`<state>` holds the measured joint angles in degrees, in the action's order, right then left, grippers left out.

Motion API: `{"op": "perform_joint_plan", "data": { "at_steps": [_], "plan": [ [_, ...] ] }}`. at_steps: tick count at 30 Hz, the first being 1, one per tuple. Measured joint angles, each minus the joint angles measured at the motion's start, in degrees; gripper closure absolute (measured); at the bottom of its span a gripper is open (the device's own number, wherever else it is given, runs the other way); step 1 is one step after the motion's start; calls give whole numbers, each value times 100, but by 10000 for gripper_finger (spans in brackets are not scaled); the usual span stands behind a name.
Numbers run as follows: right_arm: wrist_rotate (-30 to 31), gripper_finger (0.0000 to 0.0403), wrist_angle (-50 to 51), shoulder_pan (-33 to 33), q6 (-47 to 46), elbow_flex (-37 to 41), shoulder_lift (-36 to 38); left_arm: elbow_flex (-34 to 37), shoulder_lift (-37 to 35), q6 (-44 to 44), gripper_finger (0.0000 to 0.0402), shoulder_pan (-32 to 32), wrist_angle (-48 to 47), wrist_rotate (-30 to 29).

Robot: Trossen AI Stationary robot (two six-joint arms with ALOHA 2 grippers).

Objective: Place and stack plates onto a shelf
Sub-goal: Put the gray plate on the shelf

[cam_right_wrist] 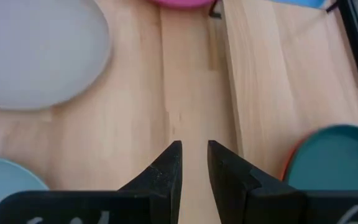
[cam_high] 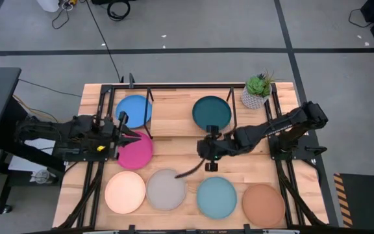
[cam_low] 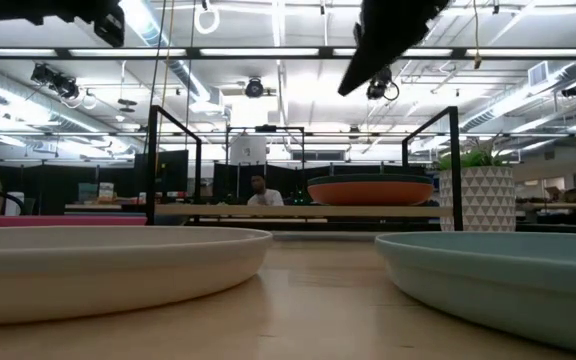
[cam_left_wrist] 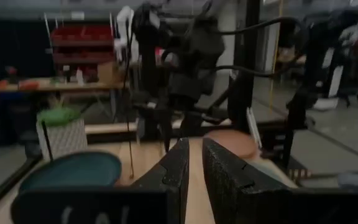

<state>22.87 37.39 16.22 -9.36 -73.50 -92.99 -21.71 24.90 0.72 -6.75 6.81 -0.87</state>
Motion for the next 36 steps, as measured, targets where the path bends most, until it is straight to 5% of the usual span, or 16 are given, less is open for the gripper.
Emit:
{"op": "perform_joint_plan", "data": {
  "at_steps": [12,19,23,30,36],
  "plan": [
    [870,321,-1699,705,-91,1515,46,-479,2017,-791,349,-733,-360,273],
    [1496,321,-2759,963,505,2126,48,-1594,3166,-1719,349,-1392,-1315,-530],
    [1519,321,-3572,1077,1273,2481,111,-2201,3782,-2547,349,-1684,-2202,-698],
    [1510,322,-5257,1189,2210,3433,665,-2753,4749,-3865,349,-1968,-2327,-686],
    [1500,322,-6701,1183,2306,4325,955,-3298,5611,-3772,349,-2056,-2472,-559]
  ]
}}
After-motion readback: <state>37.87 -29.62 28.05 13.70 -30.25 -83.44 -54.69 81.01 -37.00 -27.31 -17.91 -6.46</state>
